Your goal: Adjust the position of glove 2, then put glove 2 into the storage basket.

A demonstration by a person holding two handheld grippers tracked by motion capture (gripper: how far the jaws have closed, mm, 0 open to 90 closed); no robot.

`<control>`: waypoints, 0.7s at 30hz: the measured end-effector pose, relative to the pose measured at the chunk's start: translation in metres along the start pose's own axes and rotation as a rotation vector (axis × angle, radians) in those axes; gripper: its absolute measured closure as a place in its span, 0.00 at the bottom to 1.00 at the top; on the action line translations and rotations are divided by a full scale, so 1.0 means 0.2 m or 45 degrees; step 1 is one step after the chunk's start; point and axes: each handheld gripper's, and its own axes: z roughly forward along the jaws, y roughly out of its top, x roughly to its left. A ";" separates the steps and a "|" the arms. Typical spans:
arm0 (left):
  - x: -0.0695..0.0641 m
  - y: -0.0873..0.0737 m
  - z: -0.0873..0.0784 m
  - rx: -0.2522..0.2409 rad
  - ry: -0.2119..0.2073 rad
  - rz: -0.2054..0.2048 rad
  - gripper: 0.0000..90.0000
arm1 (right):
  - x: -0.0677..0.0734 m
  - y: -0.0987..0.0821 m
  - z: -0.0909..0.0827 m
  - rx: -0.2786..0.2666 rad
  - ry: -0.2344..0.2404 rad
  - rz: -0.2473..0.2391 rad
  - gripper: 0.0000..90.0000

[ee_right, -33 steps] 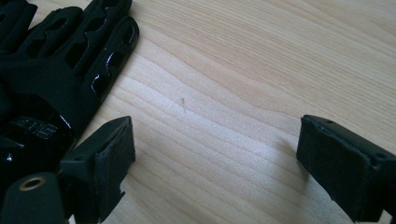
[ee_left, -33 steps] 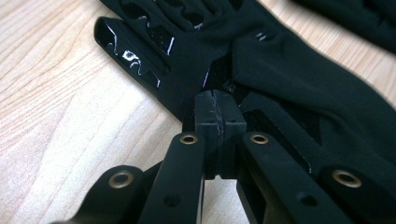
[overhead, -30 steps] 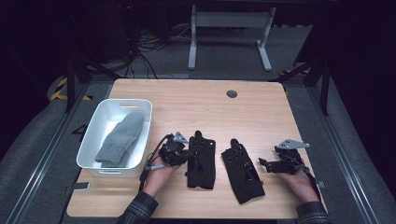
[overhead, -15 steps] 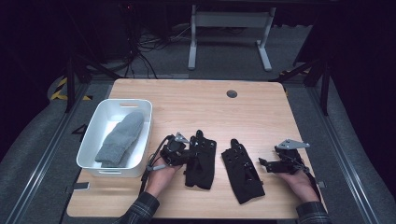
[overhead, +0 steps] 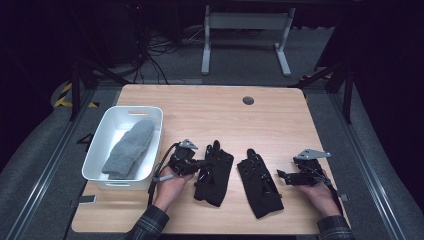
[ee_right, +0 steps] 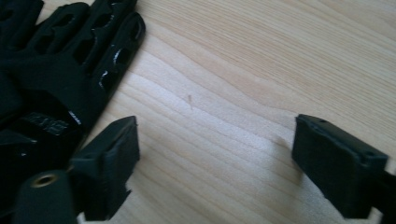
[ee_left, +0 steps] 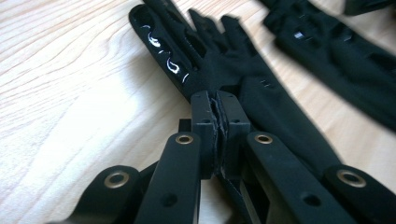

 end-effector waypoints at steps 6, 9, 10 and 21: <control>-0.01 0.01 -0.04 -0.042 -0.063 -0.005 0.97 | 0.02 0.01 -0.07 -0.011 0.099 -0.015 0.61; -0.02 0.01 -0.05 -0.051 -0.080 -0.009 0.97 | 0.05 0.01 -0.11 -0.017 0.178 -0.050 0.84; -0.02 0.01 -0.05 -0.055 -0.090 -0.012 0.97 | 0.07 0.00 -0.12 -0.012 0.197 -0.060 0.89; -0.06 0.03 -0.08 -0.083 -0.176 -0.016 0.97 | 0.20 -0.02 -0.10 0.047 0.403 -0.133 1.00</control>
